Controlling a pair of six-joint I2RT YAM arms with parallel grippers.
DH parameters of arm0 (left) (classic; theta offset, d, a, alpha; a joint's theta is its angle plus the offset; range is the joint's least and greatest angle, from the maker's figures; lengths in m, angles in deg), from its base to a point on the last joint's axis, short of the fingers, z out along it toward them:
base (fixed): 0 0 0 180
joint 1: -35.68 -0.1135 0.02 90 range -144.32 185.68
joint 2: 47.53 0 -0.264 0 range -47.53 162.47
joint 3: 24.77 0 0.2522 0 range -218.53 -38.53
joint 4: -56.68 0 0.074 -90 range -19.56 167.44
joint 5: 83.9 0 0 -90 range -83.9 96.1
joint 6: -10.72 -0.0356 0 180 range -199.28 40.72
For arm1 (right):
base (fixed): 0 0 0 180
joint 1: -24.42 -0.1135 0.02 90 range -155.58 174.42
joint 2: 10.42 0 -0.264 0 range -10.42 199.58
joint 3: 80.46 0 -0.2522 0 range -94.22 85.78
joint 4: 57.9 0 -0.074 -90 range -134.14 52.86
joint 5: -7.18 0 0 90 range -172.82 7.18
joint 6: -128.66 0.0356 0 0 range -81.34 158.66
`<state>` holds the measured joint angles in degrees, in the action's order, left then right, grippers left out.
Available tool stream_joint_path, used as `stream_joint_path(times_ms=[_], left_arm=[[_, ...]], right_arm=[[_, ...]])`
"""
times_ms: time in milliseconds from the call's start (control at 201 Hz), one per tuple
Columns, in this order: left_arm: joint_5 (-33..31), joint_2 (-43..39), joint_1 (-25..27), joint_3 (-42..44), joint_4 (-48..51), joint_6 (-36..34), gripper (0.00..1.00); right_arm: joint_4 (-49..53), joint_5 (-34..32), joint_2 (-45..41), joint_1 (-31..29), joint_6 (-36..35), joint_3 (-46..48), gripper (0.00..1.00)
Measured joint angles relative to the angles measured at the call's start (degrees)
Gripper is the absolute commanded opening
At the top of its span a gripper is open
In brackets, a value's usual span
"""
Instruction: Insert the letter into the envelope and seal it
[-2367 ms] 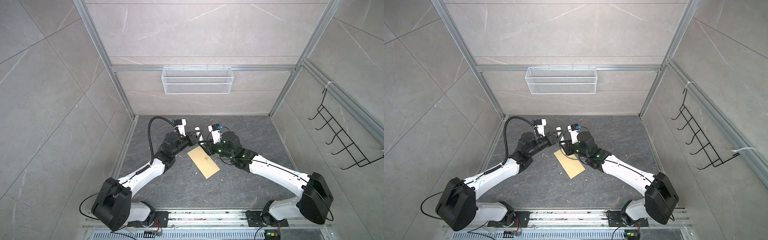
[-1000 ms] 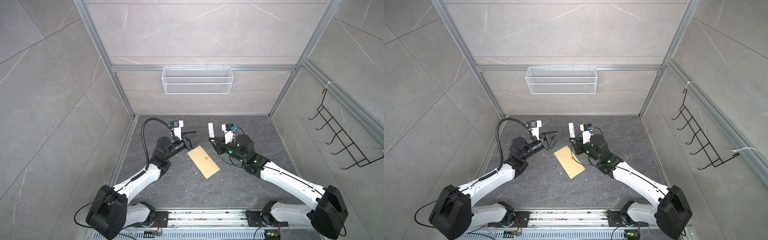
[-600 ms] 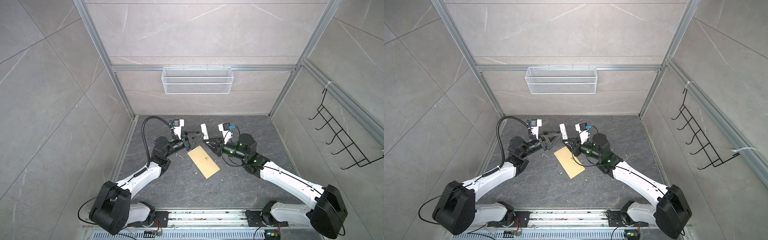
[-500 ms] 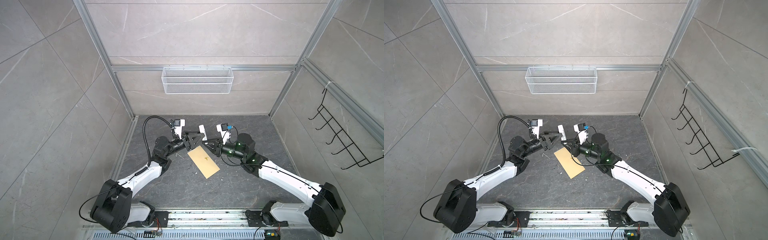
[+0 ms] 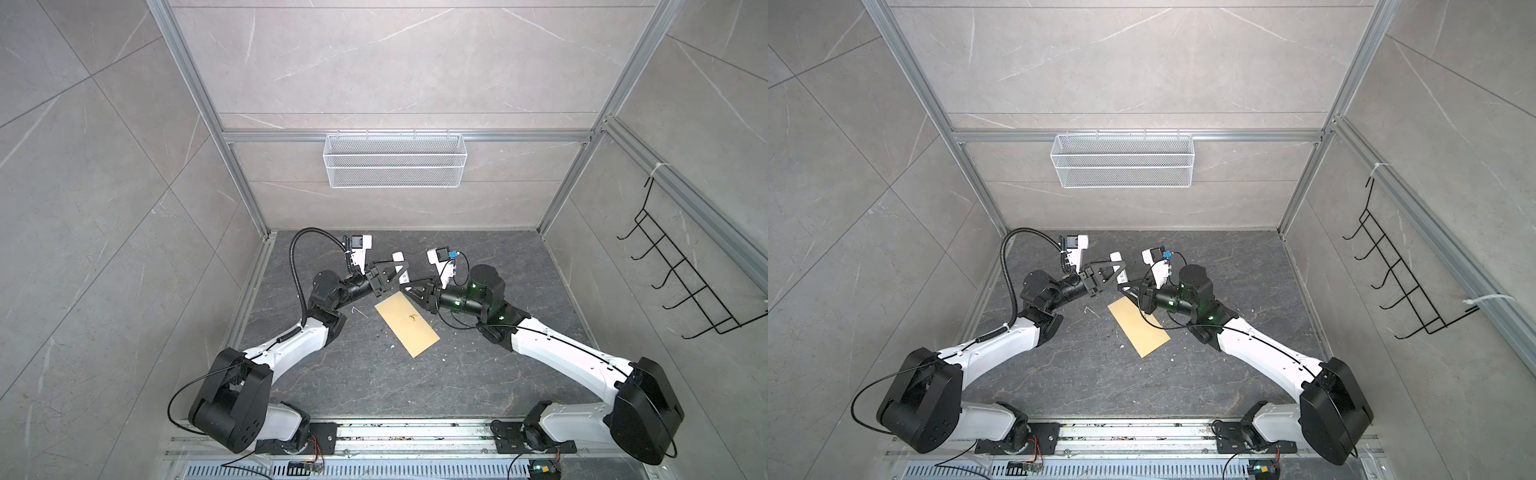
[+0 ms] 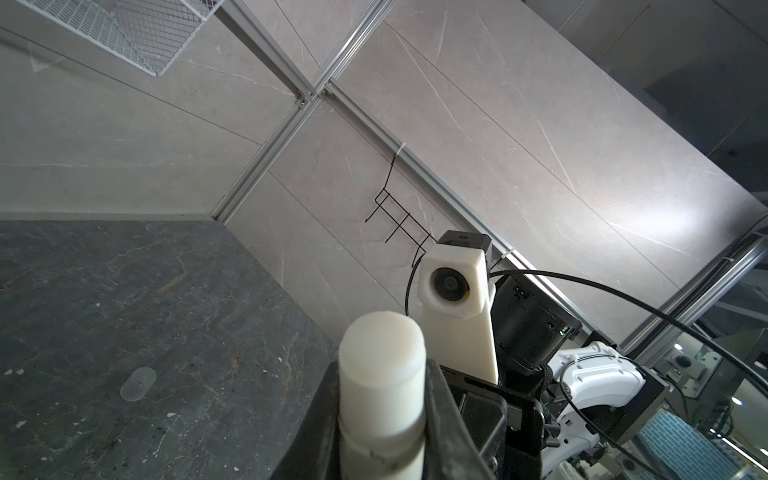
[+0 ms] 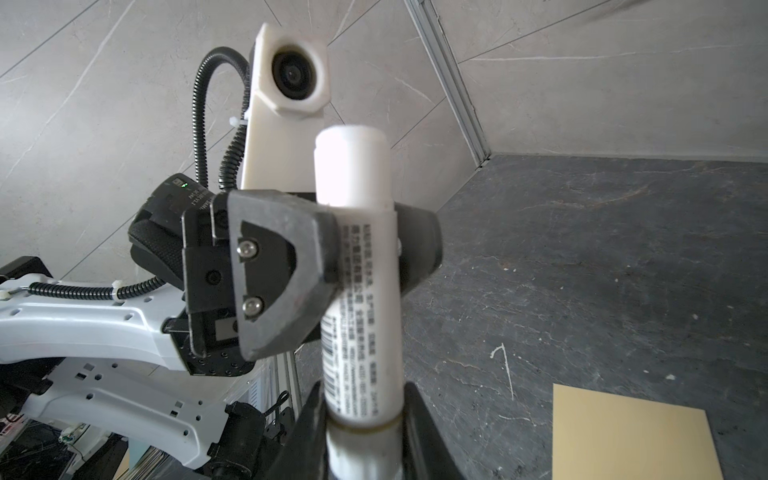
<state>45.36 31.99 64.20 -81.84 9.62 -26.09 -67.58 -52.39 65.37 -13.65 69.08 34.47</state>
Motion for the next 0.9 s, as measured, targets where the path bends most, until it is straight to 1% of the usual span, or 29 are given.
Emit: stream_joint_path(times_ms=[20,229,299,374,438,468,548,583,628,717,812,857,901], left_arm=[[-0.04,0.00,0.00,0.02,0.00,0.00,0.00],[-1.68,-0.04,0.37,-0.07,2.80,-0.59,0.00],[-3.58,-0.35,0.94,-0.26,5.73,-1.51,0.00],[-6.01,-1.16,1.73,-0.57,9.46,-3.13,0.00],[-8.17,-2.27,2.25,-0.94,12.79,-5.05,0.00],[-9.22,-2.78,2.45,-1.07,13.81,-5.73,0.00],[-11.02,-4.15,2.69,-1.38,15.63,-7.34,0.00],[-11.82,-4.52,2.69,-1.55,15.91,-7.78,0.00],[-12.83,-4.70,2.67,-1.77,16.06,-8.33,0.00],[-14.93,-4.70,2.67,-1.86,16.57,-8.96,0.00],[-16.55,-4.52,2.62,-1.86,17.66,-9.38,0.00],[-17.07,-4.39,2.62,-1.86,18.29,-9.51,0.00],[-17.38,-4.31,2.62,-1.86,18.88,-9.53,0.00]], right_arm=[[0.04,-0.07,0.00,0.00,-0.02,0.00,0.00],[2.43,-2.16,-0.04,-0.13,-1.29,-0.33,0.00],[4.96,-4.79,-0.22,-0.59,-2.62,-0.83,0.00],[9.25,-9.70,-0.48,-2.10,-4.98,-2.27,0.00],[13.84,-16.76,-0.52,-4.81,-8.31,-4.55,0.00],[16.20,-21.07,-0.48,-6.51,-10.12,-5.90,0.00],[21.68,-34.45,0.63,-11.67,-15.15,-10.08,0.00],[22.97,-39.21,1.42,-13.42,-16.79,-11.63,0.00],[24.55,-46.93,3.17,-16.15,-19.50,-13.99,0.00],[25.81,-61.77,7.39,-20.74,-24.59,-17.46,0.00],[24.90,-75.28,12.33,-24.33,-29.90,-19.93,0.00],[24.02,-79.93,14.25,-25.42,-32.06,-20.52,0.00],[23.39,-83.12,15.56,-26.05,-33.62,-20.81,0.00]])
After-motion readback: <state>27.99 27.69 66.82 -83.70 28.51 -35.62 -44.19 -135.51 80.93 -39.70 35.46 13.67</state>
